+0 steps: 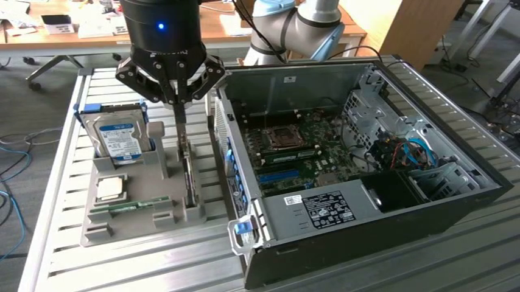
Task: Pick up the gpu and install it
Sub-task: 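Pick up the gpu and move the gpu toward the slot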
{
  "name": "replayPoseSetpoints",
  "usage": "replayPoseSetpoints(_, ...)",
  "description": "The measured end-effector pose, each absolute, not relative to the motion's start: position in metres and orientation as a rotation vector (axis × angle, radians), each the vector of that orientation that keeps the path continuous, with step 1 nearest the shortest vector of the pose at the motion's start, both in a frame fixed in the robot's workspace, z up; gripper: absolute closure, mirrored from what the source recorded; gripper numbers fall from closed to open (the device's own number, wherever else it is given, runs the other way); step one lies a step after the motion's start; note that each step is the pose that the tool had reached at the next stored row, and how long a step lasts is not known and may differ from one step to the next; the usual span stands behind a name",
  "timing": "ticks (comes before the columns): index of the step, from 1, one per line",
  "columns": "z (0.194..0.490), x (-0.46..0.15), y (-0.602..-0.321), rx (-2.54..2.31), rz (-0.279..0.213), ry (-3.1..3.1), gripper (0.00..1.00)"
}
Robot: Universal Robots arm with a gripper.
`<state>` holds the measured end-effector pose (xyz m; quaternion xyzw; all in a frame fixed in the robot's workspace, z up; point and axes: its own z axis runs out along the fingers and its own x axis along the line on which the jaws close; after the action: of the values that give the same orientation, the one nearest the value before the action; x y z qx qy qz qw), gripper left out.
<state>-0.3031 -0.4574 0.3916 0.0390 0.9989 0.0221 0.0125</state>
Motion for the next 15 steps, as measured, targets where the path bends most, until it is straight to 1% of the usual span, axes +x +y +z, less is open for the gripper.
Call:
replayPoseSetpoints(1, 0.3915, -0.3031, -0.4574, 0.121, 0.069, 3.113, 0.83)
replayPoseSetpoints(2, 0.3915, -0.3031, -0.4574, 0.121, 0.069, 3.113, 0.83)
replayPoseSetpoints(5, 0.3916, -0.3031, -0.4574, 0.121, 0.069, 3.113, 0.65)
replayPoseSetpoints(8, 0.3915, -0.3031, -0.4574, 0.121, 0.069, 3.113, 0.65)
replayPoseSetpoints(9, 0.3915, -0.3031, -0.4574, 0.121, 0.069, 3.113, 0.58)
replayPoseSetpoints(15, 0.3906, -0.3031, -0.4574, 0.121, 0.069, 3.113, 0.58)
